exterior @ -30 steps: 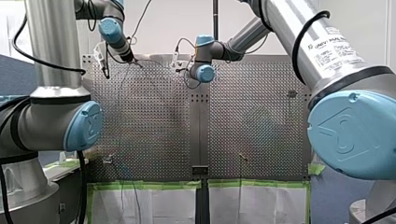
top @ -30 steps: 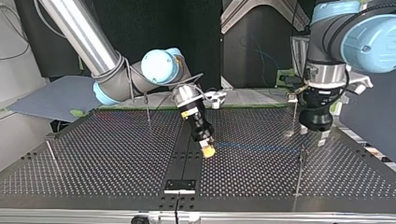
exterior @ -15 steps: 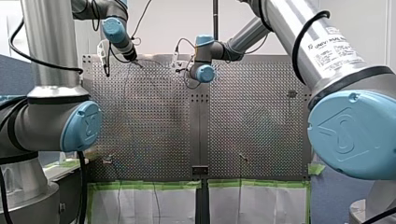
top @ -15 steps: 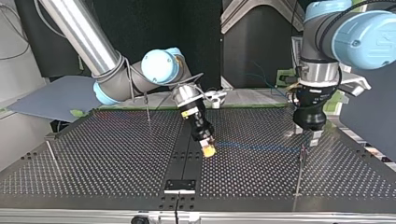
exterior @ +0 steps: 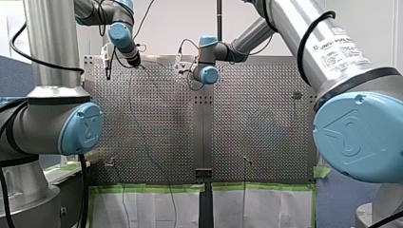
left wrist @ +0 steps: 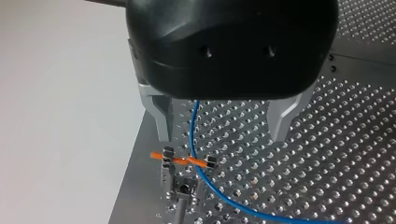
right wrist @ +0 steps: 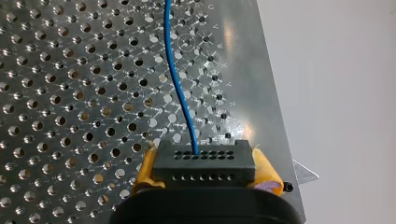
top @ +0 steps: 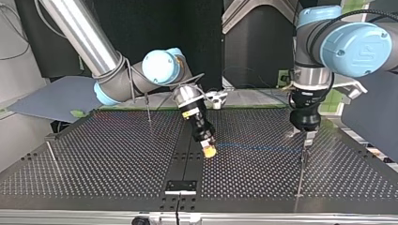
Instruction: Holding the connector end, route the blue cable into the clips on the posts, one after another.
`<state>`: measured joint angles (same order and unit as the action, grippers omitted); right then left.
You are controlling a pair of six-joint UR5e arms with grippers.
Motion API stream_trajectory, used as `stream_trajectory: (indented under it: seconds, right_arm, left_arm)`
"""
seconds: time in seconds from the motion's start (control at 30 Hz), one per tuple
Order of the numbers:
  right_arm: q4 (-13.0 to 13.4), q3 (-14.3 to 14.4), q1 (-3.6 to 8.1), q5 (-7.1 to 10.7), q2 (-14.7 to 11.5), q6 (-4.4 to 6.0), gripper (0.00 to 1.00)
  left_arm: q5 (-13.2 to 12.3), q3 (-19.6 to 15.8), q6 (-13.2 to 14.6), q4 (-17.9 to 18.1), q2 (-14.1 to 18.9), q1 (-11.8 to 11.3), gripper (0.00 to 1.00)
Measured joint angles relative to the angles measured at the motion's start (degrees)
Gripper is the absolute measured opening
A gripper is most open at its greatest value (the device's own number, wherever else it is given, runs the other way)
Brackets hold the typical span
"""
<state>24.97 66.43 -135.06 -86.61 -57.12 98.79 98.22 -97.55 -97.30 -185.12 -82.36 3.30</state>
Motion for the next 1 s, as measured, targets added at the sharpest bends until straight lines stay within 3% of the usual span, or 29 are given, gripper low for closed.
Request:
stream_trajectory:
  seconds: [0.33,0.6,1.0]
  right_arm:
    - [-0.1,0.0,-0.01,0.03,0.0,0.11,0.00]
    - [-0.2,0.0,0.00,0.03,0.0,0.11,0.00]
    - [-0.2,0.0,0.11,-0.01,0.0,0.10,0.00]
  left_arm:
    - [3.3,0.0,3.4,1.2,0.0,0.3,1.00]
    - [3.6,0.0,5.4,2.9,0.0,0.3,1.00]
    - [-0.7,0.0,8.8,4.7,-1.2,1.4,1.00]
